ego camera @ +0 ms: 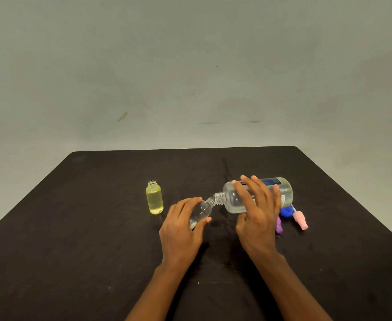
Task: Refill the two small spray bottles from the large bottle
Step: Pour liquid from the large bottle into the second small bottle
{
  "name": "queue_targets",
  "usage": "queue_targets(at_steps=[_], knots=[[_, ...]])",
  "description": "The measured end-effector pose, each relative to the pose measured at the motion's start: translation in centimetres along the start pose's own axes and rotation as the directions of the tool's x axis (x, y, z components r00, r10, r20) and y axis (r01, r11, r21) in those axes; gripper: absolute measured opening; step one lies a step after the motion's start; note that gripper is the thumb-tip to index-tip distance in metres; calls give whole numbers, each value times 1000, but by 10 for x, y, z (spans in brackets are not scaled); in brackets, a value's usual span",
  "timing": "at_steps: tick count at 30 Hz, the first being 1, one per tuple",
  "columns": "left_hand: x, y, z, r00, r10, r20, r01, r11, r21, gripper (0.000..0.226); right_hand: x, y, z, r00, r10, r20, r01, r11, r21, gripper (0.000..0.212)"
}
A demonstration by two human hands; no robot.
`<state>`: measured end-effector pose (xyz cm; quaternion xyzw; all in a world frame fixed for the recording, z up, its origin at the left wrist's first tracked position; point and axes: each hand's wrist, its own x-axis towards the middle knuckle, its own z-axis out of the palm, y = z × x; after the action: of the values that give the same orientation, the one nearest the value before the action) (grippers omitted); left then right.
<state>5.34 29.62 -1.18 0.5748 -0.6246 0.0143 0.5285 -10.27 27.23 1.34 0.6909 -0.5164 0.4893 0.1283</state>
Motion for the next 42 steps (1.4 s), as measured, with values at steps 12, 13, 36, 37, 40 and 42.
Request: queue_targets(at_steps=[12, 13, 36, 37, 40, 42], knots=[[0, 2, -1, 1000, -21, 19, 21, 1000, -6, 49, 0, 0, 0, 1000, 3, -3, -3, 1000, -1, 77], [0, 3, -2, 999, -26, 22, 26, 1000, -6, 49, 0, 0, 0, 1000, 2, -2, -2, 1000, -1, 77], [-1, 2, -2, 998, -40, 48, 40, 999, 2, 51, 0, -1, -1, 1000, 0, -10, 0, 1000, -4, 76], [-1, 2, -2, 998, -41, 49, 41, 999, 1, 51, -1, -1, 0, 1000, 0, -9, 0, 1000, -4, 76], [-1, 2, -2, 998, -40, 49, 40, 999, 1, 50, 0, -1, 0, 1000, 1, -11, -1, 1000, -3, 76], [-1, 2, -2, 998, -41, 48, 41, 999, 0, 50, 0, -1, 0, 1000, 0, -15, 0, 1000, -2, 76]])
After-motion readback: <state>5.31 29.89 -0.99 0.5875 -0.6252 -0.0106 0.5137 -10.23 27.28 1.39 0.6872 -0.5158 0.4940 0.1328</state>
